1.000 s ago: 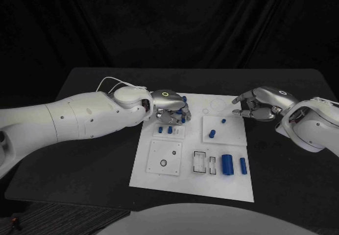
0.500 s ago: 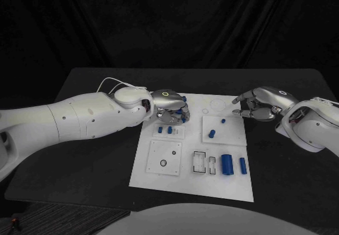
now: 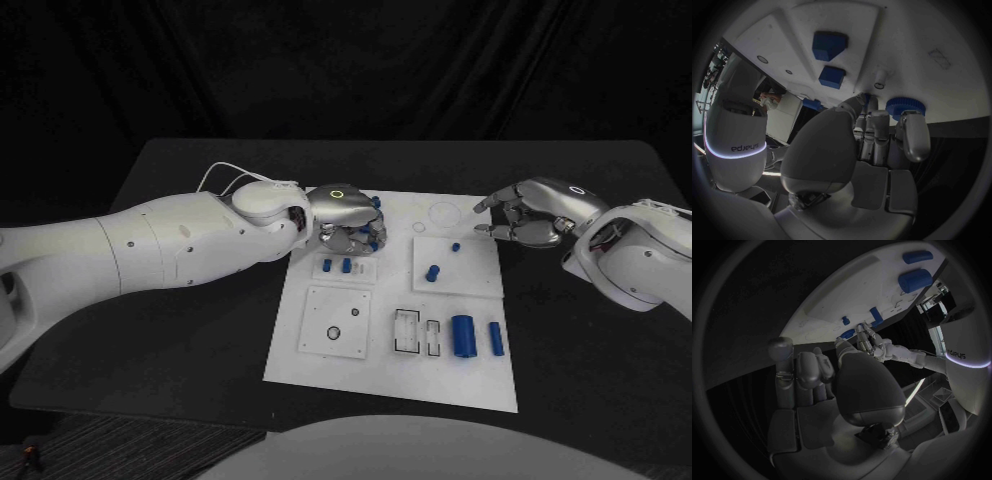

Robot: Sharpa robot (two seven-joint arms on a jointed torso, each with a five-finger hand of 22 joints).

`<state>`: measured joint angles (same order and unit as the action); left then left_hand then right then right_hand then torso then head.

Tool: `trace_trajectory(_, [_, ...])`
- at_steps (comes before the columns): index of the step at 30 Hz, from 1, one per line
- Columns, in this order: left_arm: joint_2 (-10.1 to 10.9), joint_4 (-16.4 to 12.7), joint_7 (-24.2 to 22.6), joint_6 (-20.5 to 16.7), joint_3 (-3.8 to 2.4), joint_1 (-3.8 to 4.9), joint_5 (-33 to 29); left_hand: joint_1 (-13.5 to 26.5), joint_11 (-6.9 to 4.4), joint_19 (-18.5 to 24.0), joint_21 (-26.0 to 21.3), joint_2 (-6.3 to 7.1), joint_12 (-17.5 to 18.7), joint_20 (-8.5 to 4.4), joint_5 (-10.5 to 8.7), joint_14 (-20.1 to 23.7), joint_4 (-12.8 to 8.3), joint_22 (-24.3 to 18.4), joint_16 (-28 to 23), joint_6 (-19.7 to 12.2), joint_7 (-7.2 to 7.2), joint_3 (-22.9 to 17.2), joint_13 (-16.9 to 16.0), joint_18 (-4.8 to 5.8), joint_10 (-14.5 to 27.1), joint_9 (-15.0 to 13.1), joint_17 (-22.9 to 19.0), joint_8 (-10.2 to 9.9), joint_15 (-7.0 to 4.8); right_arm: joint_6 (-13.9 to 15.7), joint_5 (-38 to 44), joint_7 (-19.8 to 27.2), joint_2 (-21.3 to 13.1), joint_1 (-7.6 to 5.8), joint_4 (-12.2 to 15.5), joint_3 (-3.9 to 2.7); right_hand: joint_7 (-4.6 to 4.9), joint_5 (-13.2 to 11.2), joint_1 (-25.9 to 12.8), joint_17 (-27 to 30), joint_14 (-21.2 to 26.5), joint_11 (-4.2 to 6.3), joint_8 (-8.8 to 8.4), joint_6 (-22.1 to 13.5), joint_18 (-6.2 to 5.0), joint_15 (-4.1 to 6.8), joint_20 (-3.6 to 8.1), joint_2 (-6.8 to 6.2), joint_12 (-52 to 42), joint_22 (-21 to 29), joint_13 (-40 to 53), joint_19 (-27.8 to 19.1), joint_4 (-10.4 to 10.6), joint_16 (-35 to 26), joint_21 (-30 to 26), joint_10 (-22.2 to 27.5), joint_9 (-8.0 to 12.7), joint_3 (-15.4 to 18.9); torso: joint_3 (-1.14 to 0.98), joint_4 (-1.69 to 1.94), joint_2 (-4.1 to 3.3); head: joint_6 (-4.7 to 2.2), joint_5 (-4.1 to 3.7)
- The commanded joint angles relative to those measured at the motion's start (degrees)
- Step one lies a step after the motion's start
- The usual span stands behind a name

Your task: Assemble the parts on the task board

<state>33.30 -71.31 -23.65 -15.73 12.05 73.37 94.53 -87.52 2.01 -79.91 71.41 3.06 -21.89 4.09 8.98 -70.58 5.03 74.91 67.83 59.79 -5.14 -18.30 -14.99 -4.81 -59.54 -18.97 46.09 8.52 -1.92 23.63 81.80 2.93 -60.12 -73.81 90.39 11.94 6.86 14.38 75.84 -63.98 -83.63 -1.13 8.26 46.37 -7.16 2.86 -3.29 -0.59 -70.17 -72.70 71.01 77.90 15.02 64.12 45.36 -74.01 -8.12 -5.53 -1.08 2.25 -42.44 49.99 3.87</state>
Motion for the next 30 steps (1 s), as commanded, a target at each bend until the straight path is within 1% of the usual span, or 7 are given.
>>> trace_trajectory(1, [0.53, -0.62, -1.51, -1.80, 0.08, -0.23, 0.19, -0.09, 0.16, -0.48, 0.27, -0.41, 0.78, 0.12, 0.30, -0.29, -0.37, 9.68, -0.35, -0.04, -0.27, 0.02, 0.42, 0.71, -0.36, -0.04, -0.13, -0.13, 0.18, -0.13, -0.06, 0.08, -0.06, 0.17, 0.04, -0.02, 0.04, 0.15, 0.33, 0.16, 0.35, 0.00, 0.31, 0.48, -0.73, -0.07, -0.09, 0.12, 0.23, 0.09, -0.12, -0.21, 0.03, -0.35, -0.42, 0.42, 0.06, -0.19, 0.01, 0.06, -0.02, 0.01, -0.36])
trace_trajectory(6, [2.58, -3.15, -1.58, -3.59, 0.06, -0.05, 0.19, 0.22, 0.43, -0.33, -0.13, -0.27, 2.96, 0.22, 0.42, -0.23, -0.45, 9.56, -0.95, -0.14, -0.39, -0.19, 1.60, 0.63, 0.12, 0.37, -1.09, -0.68, 0.21, -0.13, -0.06, 0.05, -0.30, 0.18, 0.19, -0.02, 0.04, 0.11, 0.35, 0.23, 0.37, 0.00, 0.31, 0.50, -0.75, -0.07, -0.09, 0.12, 0.27, 0.13, -0.16, -0.24, 0.02, -0.43, -0.55, 0.44, 0.07, -0.20, -0.02, 0.09, 0.00, 0.01, -0.68])
trace_trajectory(8, [3.75, -4.55, -1.28, -4.12, 0.05, 0.33, 0.19, 0.23, 0.42, -0.35, -0.10, -0.24, 3.15, 0.22, 0.44, -0.28, -0.48, 9.57, -0.92, -0.15, -0.39, -0.21, 1.70, 0.63, 0.16, 0.40, -1.02, -0.73, 0.20, -0.14, -0.06, 0.00, -0.40, 0.18, 0.27, -0.02, 0.04, 0.11, 0.35, 0.25, 0.37, 0.00, 0.31, 0.50, -0.75, -0.07, -0.09, 0.12, 0.31, 0.15, -0.20, -0.25, 0.02, -0.45, -0.58, 0.48, 0.07, -0.20, -0.03, 0.12, 0.01, 0.01, -0.74])
trace_trajectory(17, [8.21, -8.87, 1.10, -2.20, 0.05, 3.74, 0.19, 0.59, 0.37, -0.15, -0.52, -0.18, 3.62, 0.25, 0.38, -0.09, -0.35, 9.46, -1.34, 0.33, -0.39, -0.17, 2.01, 0.55, -0.49, 0.45, -1.74, -0.67, 0.28, -0.25, -0.06, -0.21, -0.75, 0.18, 0.52, -0.02, 0.05, 0.02, 0.39, 0.51, 0.47, -0.02, 0.32, 0.53, -0.81, -0.09, -0.10, 0.12, 0.58, 0.28, -0.45, -0.35, 0.00, -0.73, -0.96, 0.70, 0.08, -0.22, -0.02, 0.16, -0.03, 0.01, -0.78])
trace_trajectory(20, [9.40, -9.54, 2.12, -1.08, 0.05, 4.52, 0.19, 0.83, 0.47, 0.18, -1.12, -0.04, 4.39, 0.30, 0.11, 0.45, -0.25, 9.29, -1.99, 0.19, -0.41, -0.20, 2.43, 0.44, -0.61, 0.64, -2.71, -0.98, 0.29, -0.25, -0.06, -0.25, -0.76, 0.17, 0.48, -0.02, 0.05, 0.02, 0.39, 0.51, 0.47, -0.02, 0.32, 0.53, -0.81, -0.09, -0.10, 0.12, 0.58, 0.28, -0.45, -0.35, 0.00, -0.73, -0.96, 0.70, 0.08, -0.22, -0.12, 0.18, -0.02, 0.01, -0.84])
trace_trajectory(25, [10.28, -9.77, 2.89, 0.63, 0.05, 5.05, 0.19, 0.70, 0.47, 0.36, -1.45, 0.04, 5.20, 0.32, 0.17, 0.62, -0.36, 9.22, -2.23, -0.14, -0.41, -0.47, 2.83, 0.38, -0.47, 0.89, -3.04, -1.40, 0.27, -0.23, -0.07, -0.22, -0.65, 0.18, 0.37, -0.02, 0.05, 0.02, 0.39, 0.51, 0.47, -0.02, 0.32, 0.53, -0.81, -0.09, -0.10, 0.12, 0.58, 0.28, -0.45, -0.35, 0.00, -0.73, -0.96, 0.70, 0.08, -0.22, -0.19, 0.21, -0.02, 0.01, -0.82])
trace_trajectory(30, [10.08, -9.14, 3.15, 2.76, 0.07, 5.17, 0.19, 0.72, 0.50, 0.58, -1.85, 0.05, 5.48, 0.34, 0.15, 0.87, -0.35, 9.11, -2.51, -0.26, -0.42, -0.57, 2.98, 0.30, -0.44, 0.99, -3.51, -1.57, 0.31, -0.23, -0.07, -0.18, -0.53, 0.19, 0.21, -0.02, 0.05, 0.02, 0.39, 0.51, 0.47, -0.02, 0.32, 0.53, -0.81, -0.09, -0.10, 0.12, 0.58, 0.28, -0.45, -0.35, 0.00, -0.73, -0.96, 0.70, 0.08, -0.22, -0.21, 0.22, 0.02, 0.01, -0.43])
